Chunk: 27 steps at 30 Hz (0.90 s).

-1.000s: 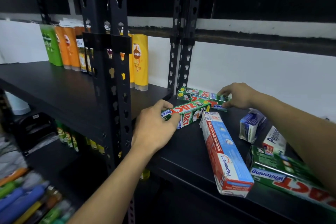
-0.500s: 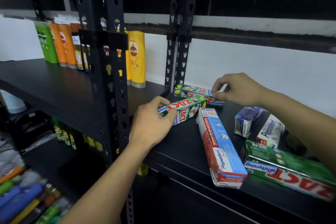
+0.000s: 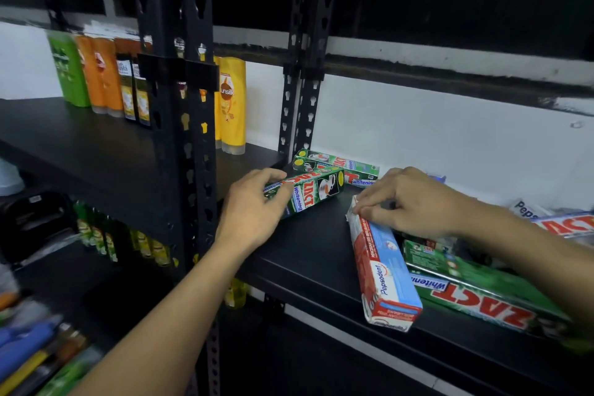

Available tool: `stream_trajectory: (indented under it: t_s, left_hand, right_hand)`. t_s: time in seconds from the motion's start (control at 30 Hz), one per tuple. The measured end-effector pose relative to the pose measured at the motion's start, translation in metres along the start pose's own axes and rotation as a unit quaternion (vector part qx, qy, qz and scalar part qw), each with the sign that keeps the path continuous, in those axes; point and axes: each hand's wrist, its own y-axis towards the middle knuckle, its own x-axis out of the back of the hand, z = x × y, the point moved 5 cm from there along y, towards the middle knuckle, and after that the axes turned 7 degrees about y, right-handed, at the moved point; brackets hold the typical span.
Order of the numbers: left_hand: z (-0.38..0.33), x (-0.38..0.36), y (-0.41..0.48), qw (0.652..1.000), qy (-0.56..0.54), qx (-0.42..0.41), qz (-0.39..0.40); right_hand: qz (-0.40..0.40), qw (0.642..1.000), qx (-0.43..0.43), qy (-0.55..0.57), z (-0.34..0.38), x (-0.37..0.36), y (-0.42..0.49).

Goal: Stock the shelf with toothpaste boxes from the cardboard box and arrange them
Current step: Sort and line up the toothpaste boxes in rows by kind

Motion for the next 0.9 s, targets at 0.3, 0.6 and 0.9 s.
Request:
stream_trajectory:
  t_s: [0.3, 0.6, 0.9]
  left_hand:
    - [0.004, 0.002, 0.003, 0.997, 0.047, 0.048, -0.025]
    - [0.001, -0.005, 0.000, 0.997, 0.003, 0.042, 0.070]
    - [-0.002, -0.005, -0.003, 0.995, -0.015, 0.049, 0.087]
  right_hand:
    - [-0.001, 0.999, -0.038, -0.031, -0.001, 0.004, 0.000]
    - [0.004, 0.996, -0.067, -0.050, 0.002, 0.006, 0.031]
    - [0.013, 0.990, -0.134, -0.045, -0.020, 0.002, 0.058]
